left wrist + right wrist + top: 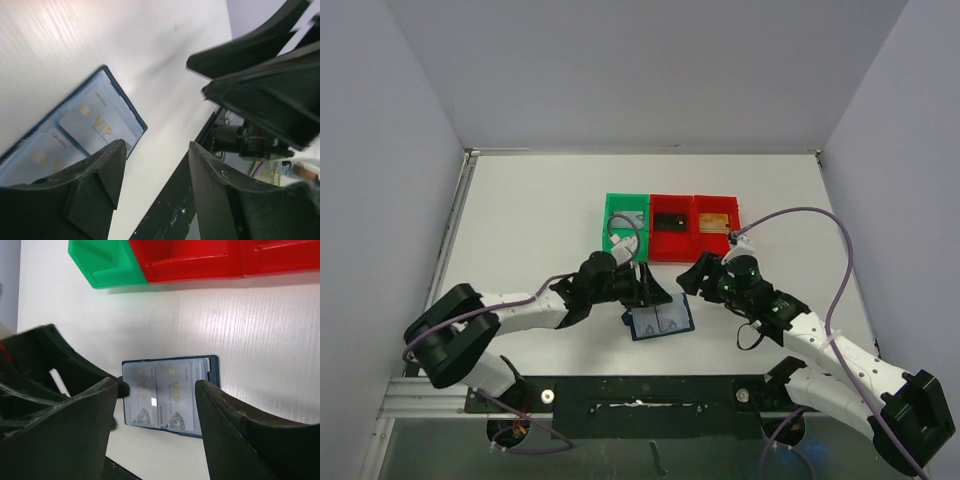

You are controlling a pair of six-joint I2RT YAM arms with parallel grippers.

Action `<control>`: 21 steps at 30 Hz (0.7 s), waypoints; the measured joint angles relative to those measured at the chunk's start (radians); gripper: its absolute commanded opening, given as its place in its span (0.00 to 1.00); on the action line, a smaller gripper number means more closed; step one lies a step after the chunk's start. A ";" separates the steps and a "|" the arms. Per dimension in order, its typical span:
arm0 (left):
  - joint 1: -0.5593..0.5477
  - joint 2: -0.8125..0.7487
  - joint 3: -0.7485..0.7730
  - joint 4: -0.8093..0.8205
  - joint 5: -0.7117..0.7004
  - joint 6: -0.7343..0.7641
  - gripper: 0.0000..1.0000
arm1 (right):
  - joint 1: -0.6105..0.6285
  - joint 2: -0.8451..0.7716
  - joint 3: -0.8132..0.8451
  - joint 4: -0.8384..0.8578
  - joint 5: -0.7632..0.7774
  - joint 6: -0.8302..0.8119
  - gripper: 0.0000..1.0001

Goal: Take the credit cards out of the card holder

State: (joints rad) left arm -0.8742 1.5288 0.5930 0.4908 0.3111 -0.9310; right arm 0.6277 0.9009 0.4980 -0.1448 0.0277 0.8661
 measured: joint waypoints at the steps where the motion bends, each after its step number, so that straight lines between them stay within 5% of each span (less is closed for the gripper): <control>1: 0.018 -0.032 0.000 -0.022 0.001 0.000 0.53 | 0.000 0.002 -0.003 0.000 0.000 0.012 0.63; 10: 0.199 -0.258 0.006 -0.305 0.000 -0.009 0.53 | -0.001 0.055 0.046 -0.051 -0.033 0.103 0.54; 16: 0.161 -0.196 -0.063 -0.193 0.006 -0.054 0.53 | -0.002 0.114 0.010 -0.016 -0.033 0.046 0.35; 21: 0.113 -0.155 -0.082 -0.172 -0.024 -0.082 0.50 | -0.006 0.151 0.000 -0.031 -0.047 0.016 0.34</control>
State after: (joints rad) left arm -0.7612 1.3739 0.5106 0.3183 0.2874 -1.0126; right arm 0.6216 1.0515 0.4984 -0.1761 -0.0196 0.8822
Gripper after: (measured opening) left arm 0.523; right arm 0.345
